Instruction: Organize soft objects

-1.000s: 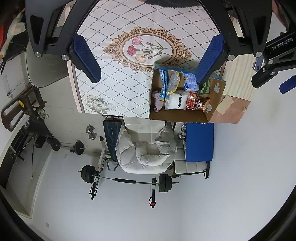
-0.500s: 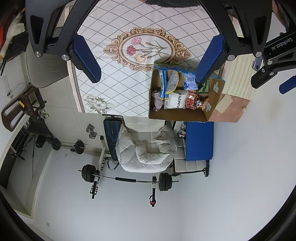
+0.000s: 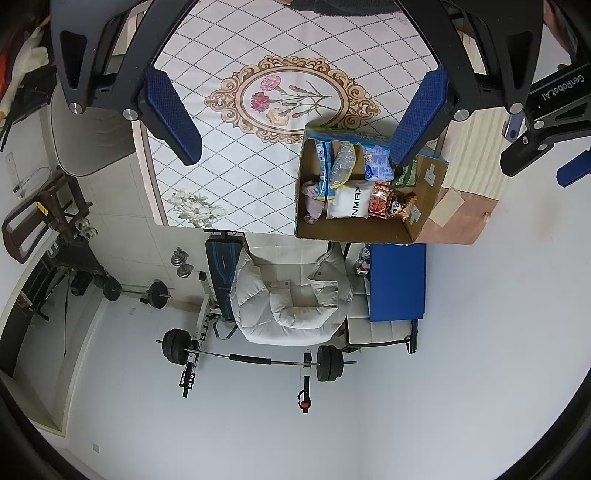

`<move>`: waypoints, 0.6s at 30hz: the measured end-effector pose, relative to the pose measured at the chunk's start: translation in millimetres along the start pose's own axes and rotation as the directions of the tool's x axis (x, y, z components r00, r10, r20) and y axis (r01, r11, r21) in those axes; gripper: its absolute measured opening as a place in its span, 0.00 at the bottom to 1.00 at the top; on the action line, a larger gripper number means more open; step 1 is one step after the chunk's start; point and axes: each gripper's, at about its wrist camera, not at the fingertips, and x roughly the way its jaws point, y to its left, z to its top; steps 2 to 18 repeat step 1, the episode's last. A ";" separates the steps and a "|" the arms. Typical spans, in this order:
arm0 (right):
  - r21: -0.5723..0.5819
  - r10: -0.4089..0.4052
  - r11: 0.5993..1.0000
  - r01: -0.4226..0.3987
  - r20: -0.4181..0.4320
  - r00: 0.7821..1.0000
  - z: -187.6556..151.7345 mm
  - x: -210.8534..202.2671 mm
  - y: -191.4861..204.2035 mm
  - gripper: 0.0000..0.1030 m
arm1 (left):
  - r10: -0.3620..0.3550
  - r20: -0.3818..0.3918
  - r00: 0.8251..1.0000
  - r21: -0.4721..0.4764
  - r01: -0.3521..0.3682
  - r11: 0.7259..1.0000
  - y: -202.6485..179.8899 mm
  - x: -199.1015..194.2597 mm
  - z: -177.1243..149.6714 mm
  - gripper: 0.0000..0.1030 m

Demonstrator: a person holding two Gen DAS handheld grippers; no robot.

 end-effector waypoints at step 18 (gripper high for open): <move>0.001 0.000 1.000 0.000 -0.001 1.000 0.0 0.1 0.2 1.00 | 0.001 0.001 1.000 0.001 -0.001 1.000 0.1 0.0 0.6 1.00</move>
